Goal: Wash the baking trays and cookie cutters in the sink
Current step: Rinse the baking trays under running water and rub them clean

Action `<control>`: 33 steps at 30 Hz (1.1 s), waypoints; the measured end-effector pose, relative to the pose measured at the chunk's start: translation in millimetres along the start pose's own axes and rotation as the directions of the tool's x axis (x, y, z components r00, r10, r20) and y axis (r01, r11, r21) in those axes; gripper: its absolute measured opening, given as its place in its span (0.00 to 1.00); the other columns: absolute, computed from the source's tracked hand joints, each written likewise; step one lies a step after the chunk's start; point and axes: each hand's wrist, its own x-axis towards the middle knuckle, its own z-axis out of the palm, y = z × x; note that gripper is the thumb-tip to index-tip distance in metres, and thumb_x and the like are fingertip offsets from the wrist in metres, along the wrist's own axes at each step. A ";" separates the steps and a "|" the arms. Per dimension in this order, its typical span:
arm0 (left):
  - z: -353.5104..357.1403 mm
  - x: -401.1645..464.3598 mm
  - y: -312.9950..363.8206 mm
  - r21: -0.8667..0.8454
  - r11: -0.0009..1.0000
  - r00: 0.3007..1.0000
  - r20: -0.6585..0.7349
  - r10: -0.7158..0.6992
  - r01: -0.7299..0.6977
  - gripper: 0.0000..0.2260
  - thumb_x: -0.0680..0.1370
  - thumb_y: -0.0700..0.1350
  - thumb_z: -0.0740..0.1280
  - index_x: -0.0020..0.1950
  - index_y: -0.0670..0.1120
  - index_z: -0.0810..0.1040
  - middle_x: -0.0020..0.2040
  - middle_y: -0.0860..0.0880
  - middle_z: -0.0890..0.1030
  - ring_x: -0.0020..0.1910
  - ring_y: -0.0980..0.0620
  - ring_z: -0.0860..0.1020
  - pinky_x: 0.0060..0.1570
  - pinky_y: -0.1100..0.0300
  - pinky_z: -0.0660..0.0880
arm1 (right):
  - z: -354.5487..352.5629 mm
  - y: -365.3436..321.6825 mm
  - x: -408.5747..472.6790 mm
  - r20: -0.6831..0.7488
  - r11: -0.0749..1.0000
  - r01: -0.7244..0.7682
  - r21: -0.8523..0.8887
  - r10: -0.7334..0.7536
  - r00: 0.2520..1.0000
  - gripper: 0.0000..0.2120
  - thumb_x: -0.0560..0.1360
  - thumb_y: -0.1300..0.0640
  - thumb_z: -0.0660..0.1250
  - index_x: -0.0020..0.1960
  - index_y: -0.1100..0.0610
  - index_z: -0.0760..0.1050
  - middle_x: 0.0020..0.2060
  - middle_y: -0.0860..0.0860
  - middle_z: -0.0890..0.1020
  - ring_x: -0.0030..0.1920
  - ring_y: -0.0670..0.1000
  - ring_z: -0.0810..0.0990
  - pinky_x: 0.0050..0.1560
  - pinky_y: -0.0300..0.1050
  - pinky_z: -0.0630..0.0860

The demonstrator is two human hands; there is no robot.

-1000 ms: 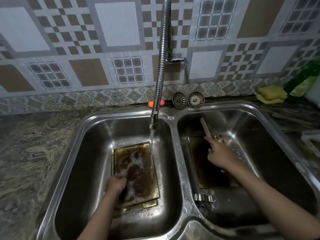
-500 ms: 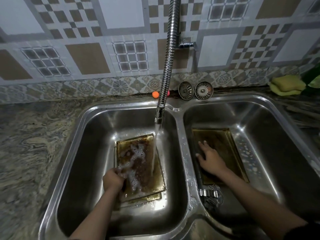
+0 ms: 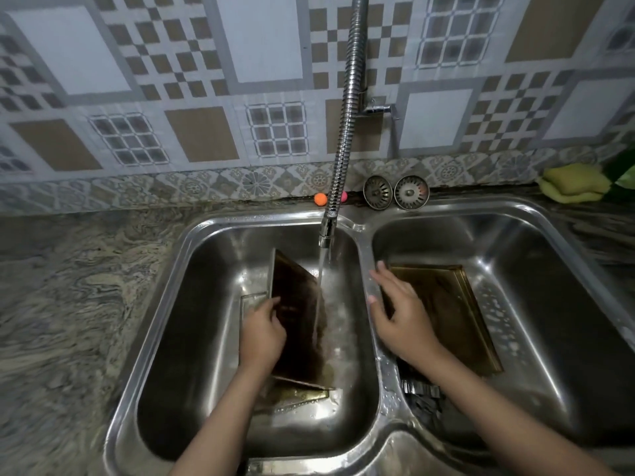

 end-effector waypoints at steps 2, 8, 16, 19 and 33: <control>-8.6 -3.8 16.0 0.025 0.999 0.998 -0.043 0.050 -0.048 0.18 0.77 0.34 0.60 0.65 0.44 0.76 0.60 0.41 0.76 0.57 0.44 0.76 0.60 0.56 0.71 | 7.3 -13.3 -3.8 0.051 0.998 0.057 -0.016 -0.056 0.997 0.22 0.78 0.56 0.64 0.72 0.53 0.67 0.72 0.44 0.63 0.71 0.42 0.61 0.68 0.28 0.51; -54.9 -14.8 50.7 0.017 0.984 0.949 -0.263 0.177 -0.178 0.17 0.76 0.33 0.62 0.64 0.43 0.78 0.53 0.42 0.78 0.49 0.47 0.78 0.51 0.65 0.69 | 26.9 -39.8 -5.1 0.148 0.991 0.135 0.009 -0.135 0.980 0.23 0.79 0.54 0.62 0.73 0.52 0.65 0.72 0.44 0.64 0.72 0.41 0.59 0.67 0.26 0.51; -72.0 -32.3 58.9 -0.415 0.910 0.905 -0.379 -0.191 0.018 0.12 0.79 0.37 0.62 0.57 0.47 0.80 0.47 0.54 0.79 0.38 0.70 0.75 0.46 0.68 0.70 | 54.7 -64.7 3.2 0.495 0.969 0.217 -0.119 -0.132 0.859 0.32 0.80 0.40 0.51 0.78 0.51 0.46 0.77 0.46 0.45 0.77 0.46 0.43 0.75 0.51 0.42; -58.5 -39.6 54.5 -0.599 0.792 0.897 -0.276 -0.345 0.120 0.11 0.79 0.38 0.62 0.57 0.49 0.78 0.44 0.53 0.79 0.37 0.66 0.75 0.40 0.71 0.72 | 39.6 -68.1 40.9 0.500 0.922 0.107 -0.373 0.103 0.860 0.35 0.80 0.39 0.48 0.78 0.55 0.40 0.77 0.56 0.42 0.77 0.55 0.41 0.74 0.52 0.40; -9.0 -62.4 68.8 -0.819 0.489 0.907 0.087 -0.412 0.301 0.12 0.81 0.38 0.60 0.53 0.55 0.76 0.48 0.49 0.82 0.49 0.50 0.81 0.52 0.50 0.79 | 5.5 -70.8 65.1 0.505 0.637 0.268 -0.723 0.222 0.834 0.33 0.80 0.41 0.48 0.78 0.54 0.41 0.77 0.56 0.39 0.76 0.57 0.35 0.72 0.65 0.38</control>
